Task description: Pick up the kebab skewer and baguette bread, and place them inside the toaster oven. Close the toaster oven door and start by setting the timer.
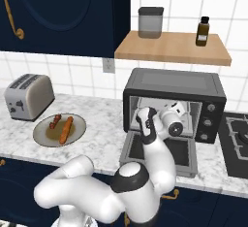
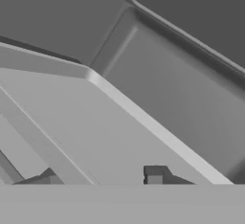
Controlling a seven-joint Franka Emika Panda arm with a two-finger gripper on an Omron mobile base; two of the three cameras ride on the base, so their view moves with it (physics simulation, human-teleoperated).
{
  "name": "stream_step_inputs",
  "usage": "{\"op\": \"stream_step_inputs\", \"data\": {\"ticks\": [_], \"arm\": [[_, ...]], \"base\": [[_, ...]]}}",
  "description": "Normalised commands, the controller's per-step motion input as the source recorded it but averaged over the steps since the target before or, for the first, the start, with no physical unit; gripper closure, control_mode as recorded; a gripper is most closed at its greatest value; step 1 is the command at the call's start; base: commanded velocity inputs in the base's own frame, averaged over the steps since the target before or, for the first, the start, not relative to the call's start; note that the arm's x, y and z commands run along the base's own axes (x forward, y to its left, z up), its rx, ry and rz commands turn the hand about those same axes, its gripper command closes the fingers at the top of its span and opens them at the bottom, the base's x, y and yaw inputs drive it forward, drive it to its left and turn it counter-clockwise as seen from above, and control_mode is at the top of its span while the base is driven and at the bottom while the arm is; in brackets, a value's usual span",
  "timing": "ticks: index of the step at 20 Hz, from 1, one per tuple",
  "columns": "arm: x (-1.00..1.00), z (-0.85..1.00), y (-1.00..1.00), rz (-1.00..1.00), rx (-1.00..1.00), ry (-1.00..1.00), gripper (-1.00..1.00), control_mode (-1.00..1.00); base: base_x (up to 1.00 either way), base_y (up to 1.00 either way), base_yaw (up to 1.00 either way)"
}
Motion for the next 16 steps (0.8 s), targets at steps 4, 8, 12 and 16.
{"op": "stream_step_inputs", "data": {"ticks": [4,8,12,16], "arm": [[-0.05,-0.07,0.00,0.00,0.02,0.00,1.00,-1.00],[-0.51,0.00,-0.01,0.00,0.06,0.00,1.00,-1.00],[-0.91,0.00,-0.10,0.00,0.10,0.10,1.00,-1.00],[-1.00,0.00,-0.11,0.00,0.10,0.14,1.00,-1.00]], "base": [[0.00,0.00,0.00],[0.00,0.00,0.00],[0.00,0.00,0.00],[0.00,0.00,0.00]]}}
